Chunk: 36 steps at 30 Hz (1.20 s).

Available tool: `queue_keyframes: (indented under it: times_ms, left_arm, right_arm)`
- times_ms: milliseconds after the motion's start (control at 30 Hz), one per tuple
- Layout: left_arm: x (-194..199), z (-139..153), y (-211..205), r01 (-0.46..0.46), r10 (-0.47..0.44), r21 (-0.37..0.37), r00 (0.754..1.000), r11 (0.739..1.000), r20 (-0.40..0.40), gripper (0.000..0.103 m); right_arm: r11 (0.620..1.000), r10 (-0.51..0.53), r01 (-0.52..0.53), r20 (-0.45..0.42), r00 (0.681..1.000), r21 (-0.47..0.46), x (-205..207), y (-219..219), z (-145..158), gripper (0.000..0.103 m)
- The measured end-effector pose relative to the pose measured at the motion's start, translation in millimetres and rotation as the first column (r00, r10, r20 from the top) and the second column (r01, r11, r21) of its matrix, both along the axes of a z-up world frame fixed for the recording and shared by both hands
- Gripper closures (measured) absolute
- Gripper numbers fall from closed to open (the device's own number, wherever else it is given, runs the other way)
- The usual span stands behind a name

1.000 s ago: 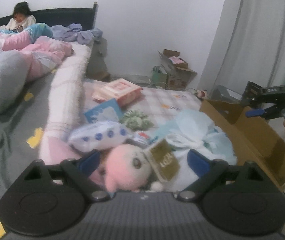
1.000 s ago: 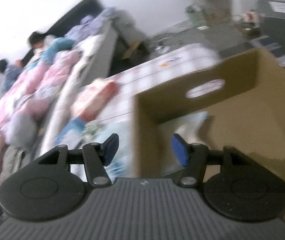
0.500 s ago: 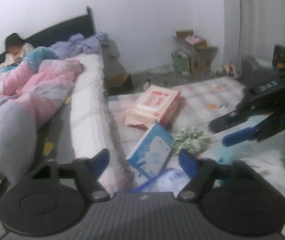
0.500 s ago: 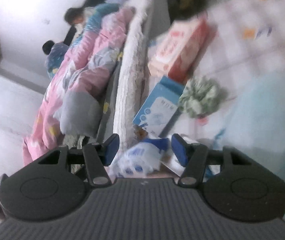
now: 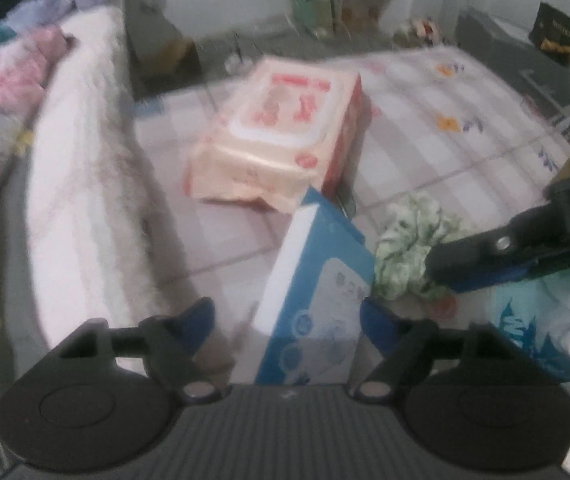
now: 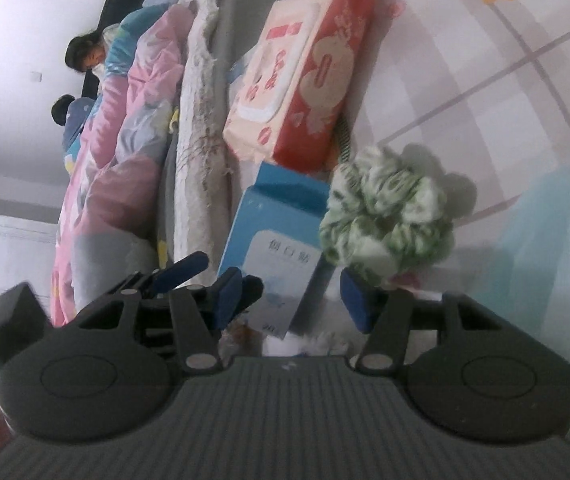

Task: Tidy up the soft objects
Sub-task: 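Grasp the blue bandage box with both grippers and lift it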

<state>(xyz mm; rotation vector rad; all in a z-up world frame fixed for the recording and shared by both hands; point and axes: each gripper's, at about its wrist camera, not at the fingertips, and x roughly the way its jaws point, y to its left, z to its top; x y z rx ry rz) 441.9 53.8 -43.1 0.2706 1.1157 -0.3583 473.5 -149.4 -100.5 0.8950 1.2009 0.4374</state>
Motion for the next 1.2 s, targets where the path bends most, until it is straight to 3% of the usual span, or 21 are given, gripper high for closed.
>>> queue_keyframes:
  times_ms: [133, 300, 400, 567, 733, 833, 900, 1033, 1200]
  left_arm:
    - [1, -6, 1, -0.019, 0.019, -0.022, 0.999, 1.0, -0.037, 0.048]
    - [-12, 12, -2, -0.02, 0.022, -0.047, 0.999, 0.999, 0.039, 0.076]
    - [-20, 28, -8, -0.007, 0.013, -0.071, 0.996, 0.997, 0.084, 0.081]
    - [-40, 64, -18, -0.015, 0.032, -0.096, 0.984, 0.995, 0.173, 0.082]
    - [-83, 119, -17, -0.022, 0.065, -0.177, 0.968, 0.984, 0.241, 0.082]
    - [-122, 143, -14, -0.054, 0.109, -0.223, 0.965, 0.973, 0.238, 0.082]
    - [-153, 153, -9, -0.065, 0.133, -0.292, 0.967, 0.954, 0.217, 0.082]
    - [-218, 151, -5, -0.066, 0.157, -0.395, 0.966, 0.916, 0.204, 0.082]
    - [-279, 100, -4, -0.115, 0.208, -0.518, 0.97, 0.848, 0.124, 0.082]
  right_arm:
    - [1.0, -0.016, 0.016, -0.003, 1.0, -0.001, 2, -6, -3, 0.048]
    - [1.0, -0.023, 0.023, 0.004, 1.0, -0.003, 2, -6, 0, 0.048]
    - [1.0, -0.027, 0.027, 0.015, 1.0, -0.003, -2, -4, 7, 0.048]
    - [0.999, -0.046, 0.046, 0.048, 0.998, 0.009, -17, -12, 28, 0.048]
    - [0.996, -0.072, 0.066, 0.111, 0.991, 0.057, -45, -30, 63, 0.048]
    - [0.992, -0.089, 0.073, 0.159, 0.983, 0.101, -70, -46, 84, 0.048]
    - [0.991, -0.087, 0.064, 0.189, 0.978, 0.121, -90, -56, 92, 0.048]
    - [0.99, -0.06, 0.032, 0.205, 0.977, 0.138, -140, -74, 89, 0.048]
    - [0.991, -0.014, -0.01, 0.187, 0.982, 0.131, -201, -82, 64, 0.048]
